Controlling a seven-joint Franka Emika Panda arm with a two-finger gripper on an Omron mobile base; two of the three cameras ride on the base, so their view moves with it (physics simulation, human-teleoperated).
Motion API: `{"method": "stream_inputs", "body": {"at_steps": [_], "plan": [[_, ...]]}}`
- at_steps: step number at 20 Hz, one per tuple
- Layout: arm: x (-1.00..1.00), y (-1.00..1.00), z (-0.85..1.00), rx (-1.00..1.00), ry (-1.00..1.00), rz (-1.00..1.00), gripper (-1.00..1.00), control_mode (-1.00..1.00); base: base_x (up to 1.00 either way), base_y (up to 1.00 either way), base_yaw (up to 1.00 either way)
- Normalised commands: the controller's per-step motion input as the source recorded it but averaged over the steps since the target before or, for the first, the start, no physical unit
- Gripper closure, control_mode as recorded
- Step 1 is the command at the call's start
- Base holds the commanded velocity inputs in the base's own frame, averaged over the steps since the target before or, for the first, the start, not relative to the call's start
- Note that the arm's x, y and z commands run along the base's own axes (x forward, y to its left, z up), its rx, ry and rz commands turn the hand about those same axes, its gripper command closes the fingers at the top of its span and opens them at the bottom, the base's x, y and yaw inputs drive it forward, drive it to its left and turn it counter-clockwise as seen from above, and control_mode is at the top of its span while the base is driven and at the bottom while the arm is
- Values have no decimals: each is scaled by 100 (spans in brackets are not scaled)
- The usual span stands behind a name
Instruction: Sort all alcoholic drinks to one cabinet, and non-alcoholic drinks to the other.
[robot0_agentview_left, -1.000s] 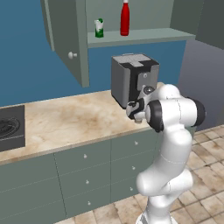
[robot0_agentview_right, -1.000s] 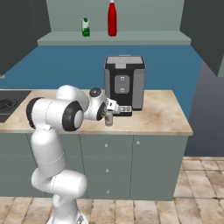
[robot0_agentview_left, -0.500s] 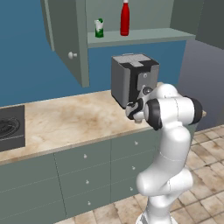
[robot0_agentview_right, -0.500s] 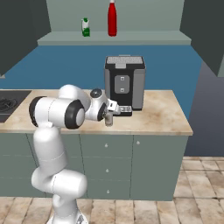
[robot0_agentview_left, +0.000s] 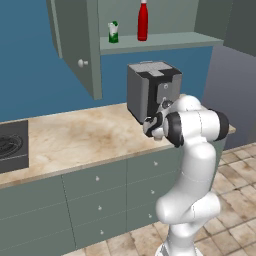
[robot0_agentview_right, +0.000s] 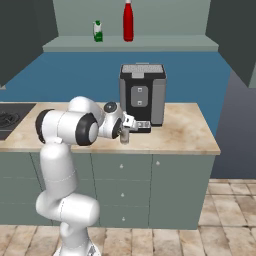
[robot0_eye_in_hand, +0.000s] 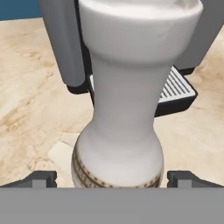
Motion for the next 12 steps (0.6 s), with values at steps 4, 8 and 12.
{"method": "stream_inputs", "body": {"at_steps": [4,8,12], "plan": [[4,-4,-5,0,-4,0,-100,-100,0,0,0],[5,-6,-8,0,-7,0,100,-100,0,0,0],[7,-4,-13,0,-3,0,100,-100,0,0,0]]}}
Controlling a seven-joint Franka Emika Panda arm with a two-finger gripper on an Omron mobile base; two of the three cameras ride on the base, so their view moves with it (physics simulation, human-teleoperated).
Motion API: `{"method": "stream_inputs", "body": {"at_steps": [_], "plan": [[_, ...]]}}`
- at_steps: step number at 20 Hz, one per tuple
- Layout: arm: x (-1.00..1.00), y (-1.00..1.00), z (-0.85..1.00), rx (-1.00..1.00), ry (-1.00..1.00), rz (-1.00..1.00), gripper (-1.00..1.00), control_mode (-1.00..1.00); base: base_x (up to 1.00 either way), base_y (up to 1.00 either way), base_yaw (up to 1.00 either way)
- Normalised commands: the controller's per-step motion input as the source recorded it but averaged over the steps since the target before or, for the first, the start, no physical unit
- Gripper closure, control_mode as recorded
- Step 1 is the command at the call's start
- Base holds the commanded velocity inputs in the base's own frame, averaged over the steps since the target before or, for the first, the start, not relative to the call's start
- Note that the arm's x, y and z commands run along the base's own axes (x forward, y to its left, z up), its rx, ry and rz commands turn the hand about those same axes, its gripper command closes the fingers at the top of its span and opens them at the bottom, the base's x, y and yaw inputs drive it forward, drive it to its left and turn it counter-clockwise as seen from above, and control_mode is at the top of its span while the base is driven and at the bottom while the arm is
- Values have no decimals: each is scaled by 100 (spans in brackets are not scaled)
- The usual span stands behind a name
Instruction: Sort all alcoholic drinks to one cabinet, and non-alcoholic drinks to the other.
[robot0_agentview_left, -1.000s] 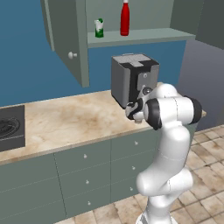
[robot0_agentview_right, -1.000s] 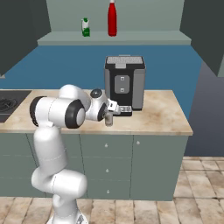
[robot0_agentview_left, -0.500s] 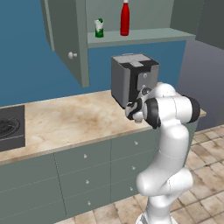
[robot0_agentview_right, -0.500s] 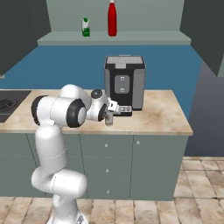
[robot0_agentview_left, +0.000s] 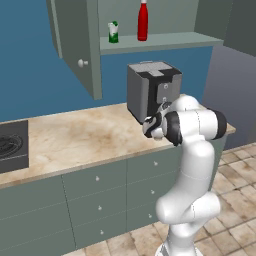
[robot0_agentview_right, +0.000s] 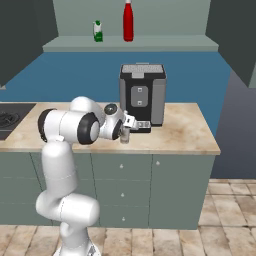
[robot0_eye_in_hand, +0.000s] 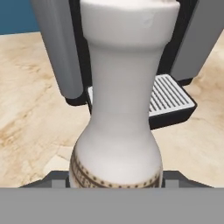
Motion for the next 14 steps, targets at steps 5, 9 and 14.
{"method": "stream_inputs", "body": {"at_steps": [5,9,14], "plan": [[10,-9,-15,1,0,0,100,-100,0,0,0],[5,-8,-4,0,0,0,100,-100,0,0,0],[0,-1,0,0,0,0,100,-100,0,0,0]]}}
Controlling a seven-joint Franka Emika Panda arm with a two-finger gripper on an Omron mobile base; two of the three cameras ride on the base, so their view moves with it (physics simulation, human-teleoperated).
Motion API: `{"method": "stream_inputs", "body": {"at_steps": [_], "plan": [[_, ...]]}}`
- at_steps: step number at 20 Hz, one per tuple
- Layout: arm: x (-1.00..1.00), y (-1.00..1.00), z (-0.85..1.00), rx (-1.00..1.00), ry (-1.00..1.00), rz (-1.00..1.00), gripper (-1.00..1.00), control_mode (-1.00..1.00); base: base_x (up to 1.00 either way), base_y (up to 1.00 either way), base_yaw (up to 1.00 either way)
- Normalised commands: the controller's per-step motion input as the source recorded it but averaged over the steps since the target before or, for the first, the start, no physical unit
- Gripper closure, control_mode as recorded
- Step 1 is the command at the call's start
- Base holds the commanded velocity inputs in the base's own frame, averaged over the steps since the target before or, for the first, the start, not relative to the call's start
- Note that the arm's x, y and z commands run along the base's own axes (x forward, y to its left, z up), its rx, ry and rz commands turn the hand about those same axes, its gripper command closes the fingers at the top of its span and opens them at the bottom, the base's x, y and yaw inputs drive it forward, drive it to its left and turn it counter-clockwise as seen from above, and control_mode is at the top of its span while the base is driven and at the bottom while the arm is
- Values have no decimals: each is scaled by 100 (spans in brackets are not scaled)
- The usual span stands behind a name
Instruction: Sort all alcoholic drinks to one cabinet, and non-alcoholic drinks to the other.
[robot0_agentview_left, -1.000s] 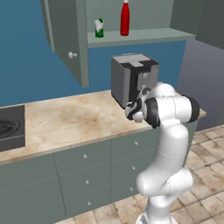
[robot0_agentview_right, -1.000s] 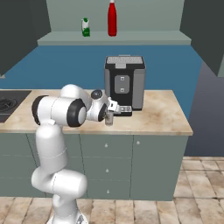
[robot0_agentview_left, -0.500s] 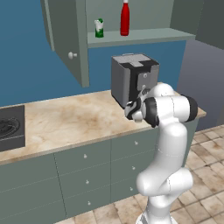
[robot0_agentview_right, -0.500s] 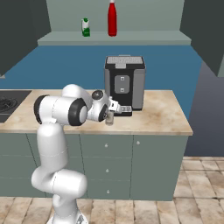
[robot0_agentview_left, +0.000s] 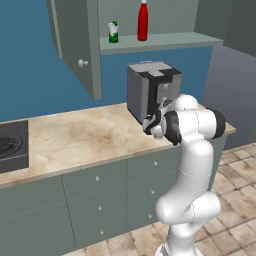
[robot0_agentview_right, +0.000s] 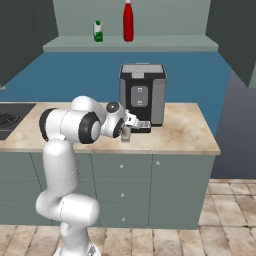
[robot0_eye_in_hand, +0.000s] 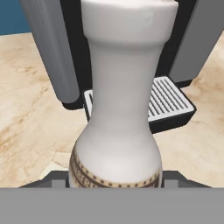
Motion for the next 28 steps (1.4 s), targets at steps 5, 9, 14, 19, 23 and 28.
{"method": "stream_inputs", "body": {"at_steps": [5,9,14,19,23,28], "plan": [[-2,0,0,0,0,0,100,-100,0,0,0],[-16,1,1,0,-5,0,100,-100,0,0,0],[-12,8,12,0,-4,2,100,-100,0,0,0],[-20,10,26,0,0,7,100,-100,0,0,0],[-24,3,32,0,0,6,100,-100,0,0,0],[-33,0,37,0,-2,5,100,-100,0,0,0]]}}
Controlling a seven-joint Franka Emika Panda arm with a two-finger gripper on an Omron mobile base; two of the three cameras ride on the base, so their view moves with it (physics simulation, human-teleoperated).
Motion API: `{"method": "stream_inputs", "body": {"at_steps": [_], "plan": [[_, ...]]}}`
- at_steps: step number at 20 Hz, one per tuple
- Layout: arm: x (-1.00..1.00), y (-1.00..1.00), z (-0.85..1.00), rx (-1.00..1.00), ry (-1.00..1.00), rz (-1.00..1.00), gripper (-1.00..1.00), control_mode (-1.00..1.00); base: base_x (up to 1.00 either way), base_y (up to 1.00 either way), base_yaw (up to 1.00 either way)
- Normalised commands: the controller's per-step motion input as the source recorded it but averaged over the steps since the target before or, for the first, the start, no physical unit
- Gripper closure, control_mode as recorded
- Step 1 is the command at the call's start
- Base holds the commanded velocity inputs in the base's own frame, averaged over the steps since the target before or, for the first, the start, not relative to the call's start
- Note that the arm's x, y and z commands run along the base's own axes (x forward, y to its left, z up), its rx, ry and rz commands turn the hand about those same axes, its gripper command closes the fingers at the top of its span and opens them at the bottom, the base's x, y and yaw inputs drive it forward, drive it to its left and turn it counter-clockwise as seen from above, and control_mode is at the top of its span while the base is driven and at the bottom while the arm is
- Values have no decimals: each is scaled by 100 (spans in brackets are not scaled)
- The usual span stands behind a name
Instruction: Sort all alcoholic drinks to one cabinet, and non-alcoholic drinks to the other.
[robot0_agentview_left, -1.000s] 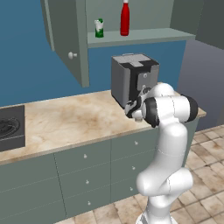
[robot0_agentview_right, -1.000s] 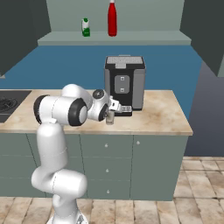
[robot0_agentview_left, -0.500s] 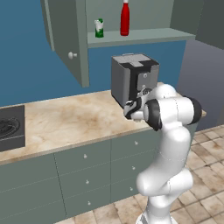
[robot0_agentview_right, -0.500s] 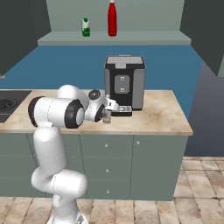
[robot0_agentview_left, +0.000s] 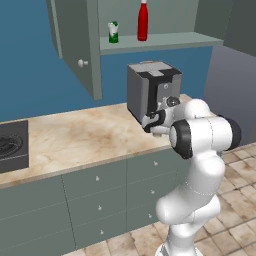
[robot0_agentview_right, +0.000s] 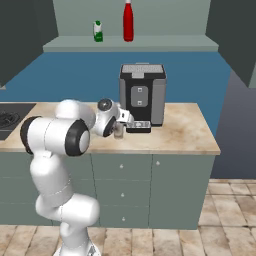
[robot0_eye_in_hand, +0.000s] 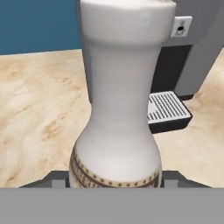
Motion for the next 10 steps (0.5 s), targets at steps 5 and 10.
{"method": "stream_inputs", "body": {"at_steps": [5,10], "plan": [[-36,0,34,0,-1,4,100,-100,0,0,0],[-39,0,29,0,-2,4,100,-100,0,0,0]]}}
